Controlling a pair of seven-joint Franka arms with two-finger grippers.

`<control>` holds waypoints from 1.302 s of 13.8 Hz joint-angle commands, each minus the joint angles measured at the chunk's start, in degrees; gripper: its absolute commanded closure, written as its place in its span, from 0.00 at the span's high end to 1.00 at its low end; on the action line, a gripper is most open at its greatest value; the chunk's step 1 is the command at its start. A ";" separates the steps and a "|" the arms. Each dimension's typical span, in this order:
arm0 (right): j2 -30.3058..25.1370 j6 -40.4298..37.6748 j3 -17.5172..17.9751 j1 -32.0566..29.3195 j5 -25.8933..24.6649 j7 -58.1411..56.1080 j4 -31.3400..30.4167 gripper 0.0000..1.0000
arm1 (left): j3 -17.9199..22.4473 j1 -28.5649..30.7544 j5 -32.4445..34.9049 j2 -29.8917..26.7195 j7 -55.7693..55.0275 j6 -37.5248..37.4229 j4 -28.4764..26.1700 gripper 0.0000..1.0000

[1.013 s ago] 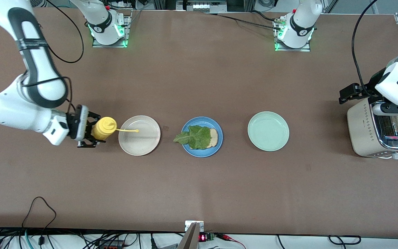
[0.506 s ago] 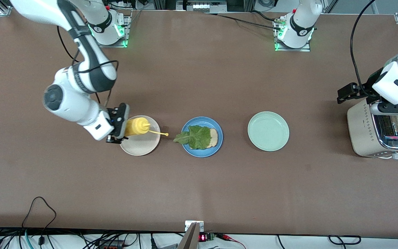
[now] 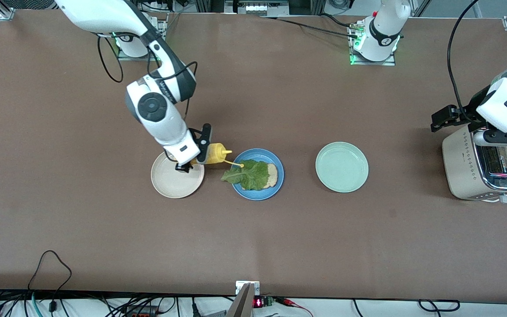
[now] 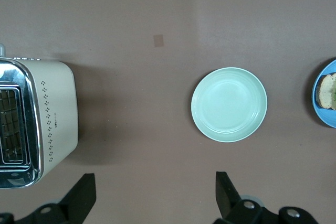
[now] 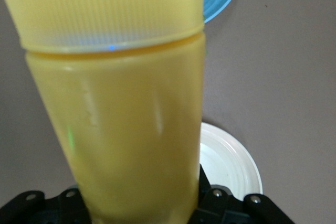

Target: Make sandwich in blue plate with both arms

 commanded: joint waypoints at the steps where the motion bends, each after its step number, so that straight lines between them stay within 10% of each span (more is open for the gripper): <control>1: 3.10 0.01 -1.75 2.80 -4.23 3.80 3.37 0.00 | -0.04 0.51 0.91 -0.30 -0.40 0.00 0.16 1.00; 13: 1.98 -4.81 -7.74 5.02 -4.60 4.52 7.15 0.00 | -0.12 0.34 0.30 1.02 0.39 2.55 0.95 1.00; 18: -6.37 -14.48 -7.47 -3.06 9.27 -14.96 6.44 0.00 | -0.21 -0.19 0.12 1.54 -0.57 2.54 0.95 1.00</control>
